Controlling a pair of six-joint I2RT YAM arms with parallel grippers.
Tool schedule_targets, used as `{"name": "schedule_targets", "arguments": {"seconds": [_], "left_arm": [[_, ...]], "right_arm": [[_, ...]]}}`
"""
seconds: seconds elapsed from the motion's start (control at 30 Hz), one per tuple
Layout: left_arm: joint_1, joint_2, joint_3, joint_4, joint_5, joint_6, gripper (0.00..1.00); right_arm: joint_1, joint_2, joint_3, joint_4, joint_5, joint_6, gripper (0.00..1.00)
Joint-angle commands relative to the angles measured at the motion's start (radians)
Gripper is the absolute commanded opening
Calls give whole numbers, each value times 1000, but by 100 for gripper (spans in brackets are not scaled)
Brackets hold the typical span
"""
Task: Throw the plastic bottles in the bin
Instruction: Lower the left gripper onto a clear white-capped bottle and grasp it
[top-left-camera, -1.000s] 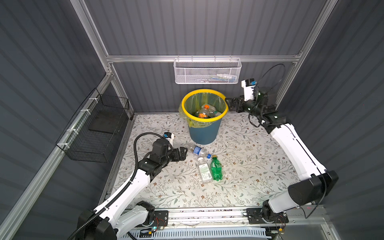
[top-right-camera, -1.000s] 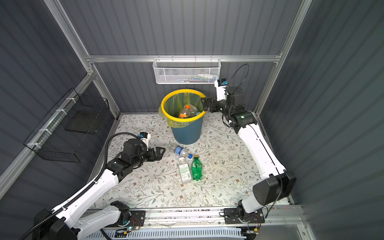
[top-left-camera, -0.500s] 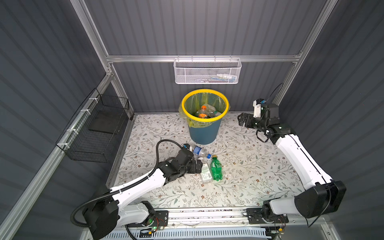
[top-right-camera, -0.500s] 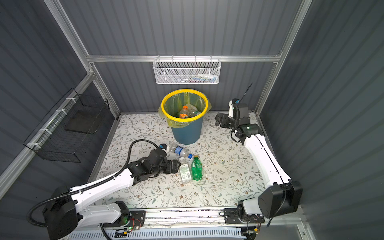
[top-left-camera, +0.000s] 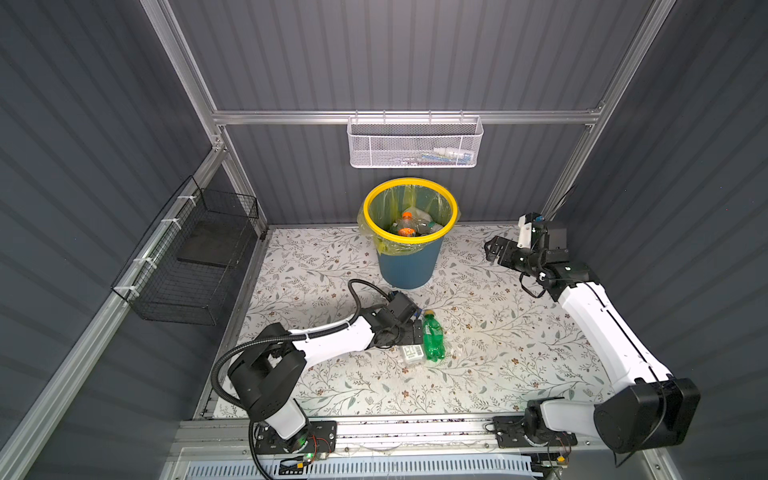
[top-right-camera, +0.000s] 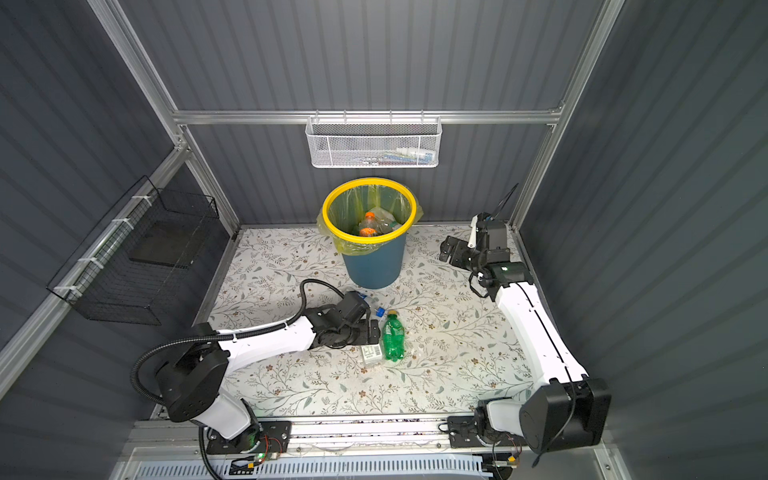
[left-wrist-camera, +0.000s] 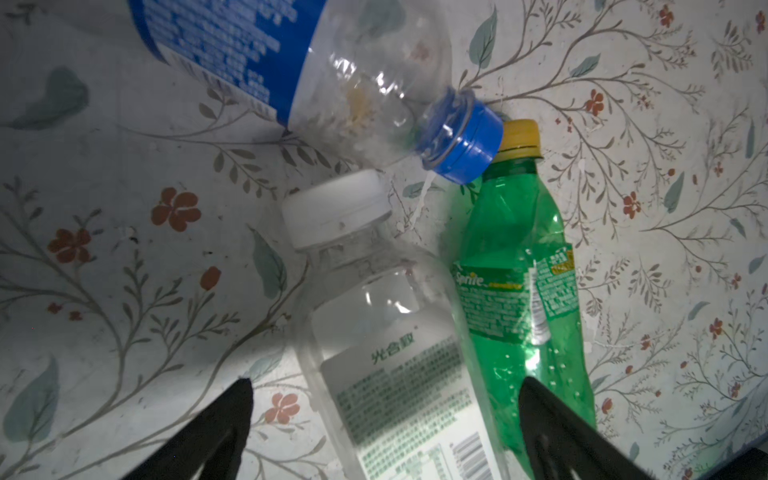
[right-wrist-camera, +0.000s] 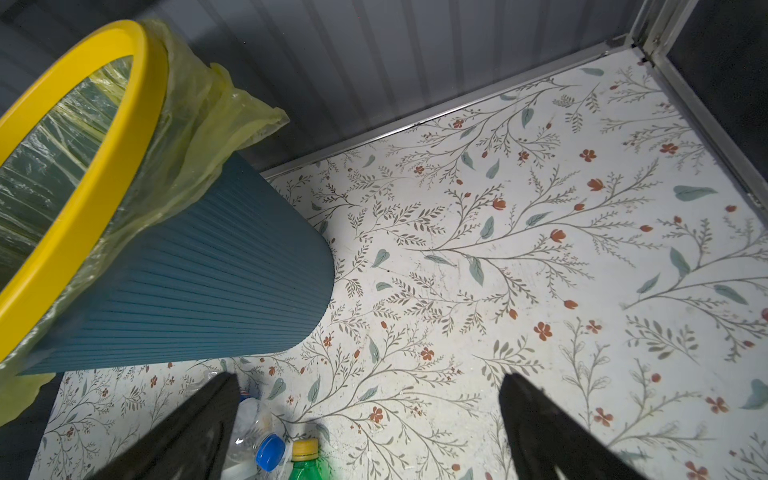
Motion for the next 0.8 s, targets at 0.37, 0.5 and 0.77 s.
{"name": "schedule_targets", "arguments": {"seconds": [0.37, 0.5, 0.77], "left_arm": [[10, 107, 49, -104, 13, -14, 88], [38, 64, 23, -140, -9, 9, 82], [131, -54, -90, -200, -33, 99, 69]], "right_arm": [[-43, 8, -61, 56, -54, 37, 99], [-46, 11, -68, 55, -71, 50, 99], [-46, 20, -81, 95, -106, 80, 98]]}}
